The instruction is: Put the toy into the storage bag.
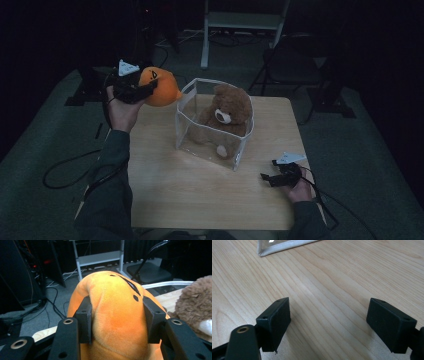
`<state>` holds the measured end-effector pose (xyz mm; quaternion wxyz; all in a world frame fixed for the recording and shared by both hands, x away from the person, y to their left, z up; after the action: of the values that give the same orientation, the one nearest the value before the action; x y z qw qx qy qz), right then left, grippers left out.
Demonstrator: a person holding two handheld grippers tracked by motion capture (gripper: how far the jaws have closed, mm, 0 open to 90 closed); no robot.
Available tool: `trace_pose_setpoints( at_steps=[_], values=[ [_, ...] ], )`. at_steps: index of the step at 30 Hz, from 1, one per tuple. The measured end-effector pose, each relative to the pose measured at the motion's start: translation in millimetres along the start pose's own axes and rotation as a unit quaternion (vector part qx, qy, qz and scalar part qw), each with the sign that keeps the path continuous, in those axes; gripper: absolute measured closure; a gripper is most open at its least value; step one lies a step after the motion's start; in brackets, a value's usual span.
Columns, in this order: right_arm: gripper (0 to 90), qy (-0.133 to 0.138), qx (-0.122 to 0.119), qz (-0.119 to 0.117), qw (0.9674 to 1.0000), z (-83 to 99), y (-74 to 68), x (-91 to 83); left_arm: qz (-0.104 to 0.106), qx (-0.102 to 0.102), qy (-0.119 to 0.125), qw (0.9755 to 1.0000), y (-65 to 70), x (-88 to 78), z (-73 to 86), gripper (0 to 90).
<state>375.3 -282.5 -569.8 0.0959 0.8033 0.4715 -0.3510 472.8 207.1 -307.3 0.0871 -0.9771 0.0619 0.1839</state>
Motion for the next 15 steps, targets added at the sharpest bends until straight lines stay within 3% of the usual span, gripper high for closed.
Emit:
trace_pose_setpoints(
  at_steps=[15],
  values=[
    [18.6,0.0,0.0,0.0,1.0,0.0,-0.1,0.0,0.013,0.0,0.011,0.9999,11.8,-0.8,-11.3,52.2]
  ],
)
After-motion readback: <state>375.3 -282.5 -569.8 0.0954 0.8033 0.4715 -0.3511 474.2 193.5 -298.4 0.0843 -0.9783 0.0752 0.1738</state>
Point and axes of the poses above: each handheld gripper's, and its own axes: x roughly forward along the jaws, z roughly out of its underside, y roughly to its right, the point moved 3 cm from there along x, roughly forward along the jaws, and after that the axes turned 15 degrees about -z, right-handed, at the moved point
